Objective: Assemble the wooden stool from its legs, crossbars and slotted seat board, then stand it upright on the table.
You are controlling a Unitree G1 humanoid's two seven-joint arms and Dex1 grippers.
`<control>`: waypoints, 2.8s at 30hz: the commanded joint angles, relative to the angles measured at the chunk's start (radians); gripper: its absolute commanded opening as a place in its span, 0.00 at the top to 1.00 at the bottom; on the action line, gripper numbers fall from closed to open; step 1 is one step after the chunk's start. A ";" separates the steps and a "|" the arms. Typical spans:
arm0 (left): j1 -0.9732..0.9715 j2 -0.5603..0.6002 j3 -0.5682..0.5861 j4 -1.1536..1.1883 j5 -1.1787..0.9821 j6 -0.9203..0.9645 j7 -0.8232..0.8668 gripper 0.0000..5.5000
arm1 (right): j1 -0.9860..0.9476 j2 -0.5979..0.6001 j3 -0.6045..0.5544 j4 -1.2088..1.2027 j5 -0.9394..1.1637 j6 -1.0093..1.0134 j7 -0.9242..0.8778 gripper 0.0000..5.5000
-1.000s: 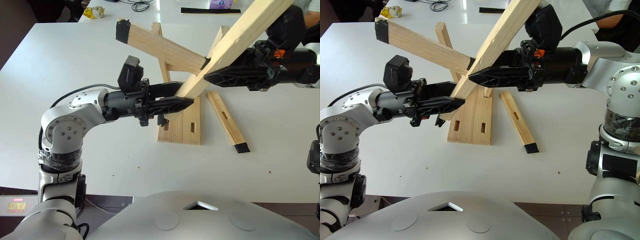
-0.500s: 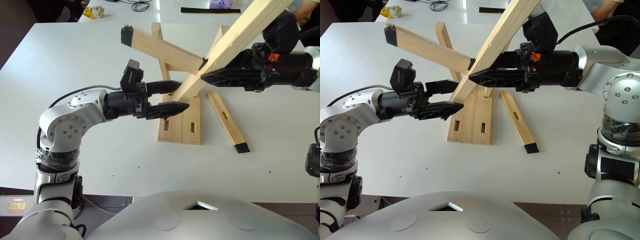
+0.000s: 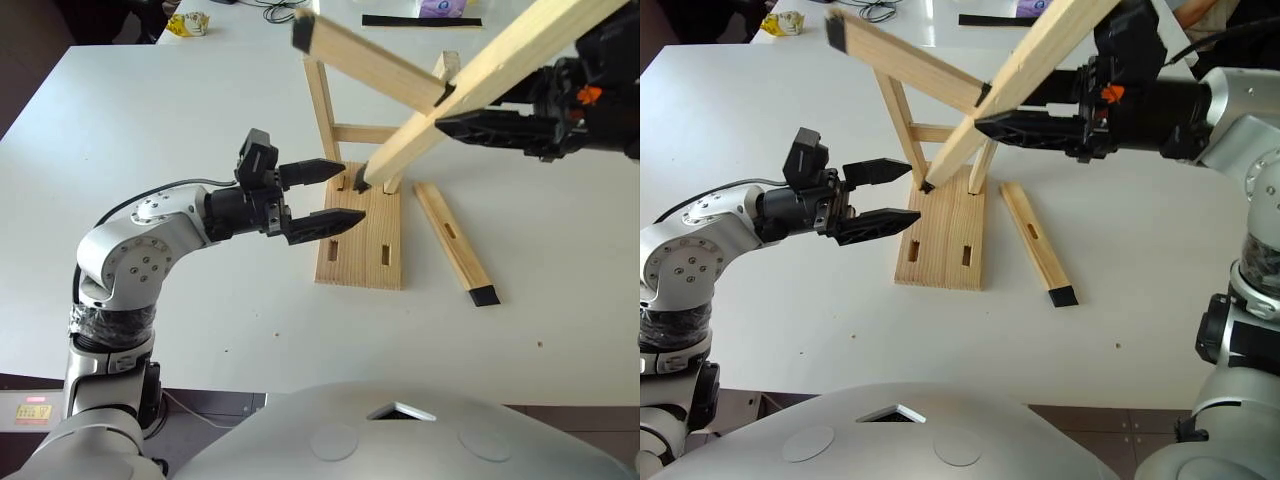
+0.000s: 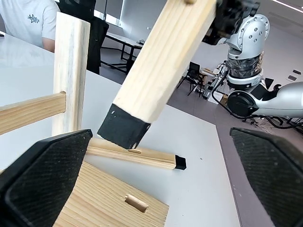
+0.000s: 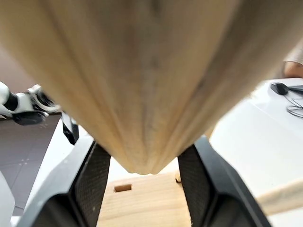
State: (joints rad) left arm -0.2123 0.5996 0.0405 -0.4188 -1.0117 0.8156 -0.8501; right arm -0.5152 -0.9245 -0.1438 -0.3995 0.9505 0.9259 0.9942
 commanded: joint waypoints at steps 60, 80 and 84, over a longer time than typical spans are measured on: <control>0.009 0.112 0.122 0.026 -0.024 0.016 -0.087 0.02 | 0.381 -0.012 0.221 -0.136 -0.430 -0.395 0.107 0.63; -0.024 0.098 0.108 0.028 -0.038 0.040 -0.081 0.02 | 0.322 0.100 0.455 0.256 -0.539 -0.461 0.166 0.63; -0.026 0.097 0.108 0.029 -0.038 0.041 -0.082 0.02 | 0.339 0.116 0.479 0.238 -0.543 -0.469 0.159 0.63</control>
State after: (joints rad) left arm -0.2237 0.6936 0.1506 -0.3903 -1.0429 0.8464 -0.9355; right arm -0.2711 -0.8031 0.2324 -0.2137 0.5087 0.3922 1.1667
